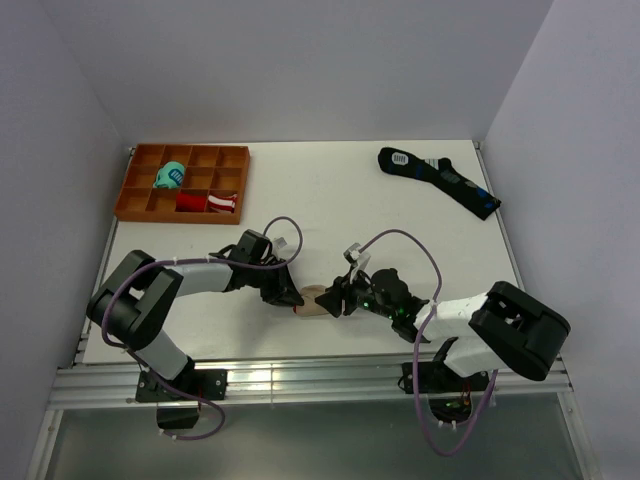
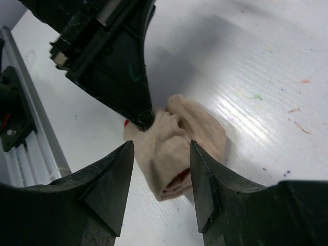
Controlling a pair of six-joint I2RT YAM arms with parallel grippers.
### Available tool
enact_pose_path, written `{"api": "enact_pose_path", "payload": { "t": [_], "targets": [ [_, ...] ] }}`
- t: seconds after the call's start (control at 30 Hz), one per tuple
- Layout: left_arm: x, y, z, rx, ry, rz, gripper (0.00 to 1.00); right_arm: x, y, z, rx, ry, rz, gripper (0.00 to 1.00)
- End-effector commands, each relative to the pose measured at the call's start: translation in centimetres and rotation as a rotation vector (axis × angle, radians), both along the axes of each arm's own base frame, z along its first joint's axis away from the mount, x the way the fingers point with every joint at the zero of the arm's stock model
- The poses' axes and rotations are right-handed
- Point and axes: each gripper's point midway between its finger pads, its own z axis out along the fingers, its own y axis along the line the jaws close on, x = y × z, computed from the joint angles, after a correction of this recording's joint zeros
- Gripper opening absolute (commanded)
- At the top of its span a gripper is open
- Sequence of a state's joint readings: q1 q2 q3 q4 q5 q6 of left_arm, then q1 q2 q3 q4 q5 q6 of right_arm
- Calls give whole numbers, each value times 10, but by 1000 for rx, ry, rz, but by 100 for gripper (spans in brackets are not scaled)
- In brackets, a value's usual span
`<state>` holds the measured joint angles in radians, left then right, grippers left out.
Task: Roll the socks
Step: Roll the sock at the center of the board.
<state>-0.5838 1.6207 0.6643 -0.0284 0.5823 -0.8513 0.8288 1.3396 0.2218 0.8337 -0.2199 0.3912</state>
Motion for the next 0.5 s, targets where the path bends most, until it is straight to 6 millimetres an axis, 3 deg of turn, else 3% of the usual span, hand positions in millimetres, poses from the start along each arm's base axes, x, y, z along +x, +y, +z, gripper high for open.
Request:
{"api": "enact_pose_path", "payload": {
  "t": [0.0,0.47],
  "targets": [
    [-14,14,-17,68,76,-14,0,7,-4,6,17,-72,-45,55],
    [-5,13,-20,74,103,-4,0,-8,-4,-23,-10,-18,-43,52]
  ]
}}
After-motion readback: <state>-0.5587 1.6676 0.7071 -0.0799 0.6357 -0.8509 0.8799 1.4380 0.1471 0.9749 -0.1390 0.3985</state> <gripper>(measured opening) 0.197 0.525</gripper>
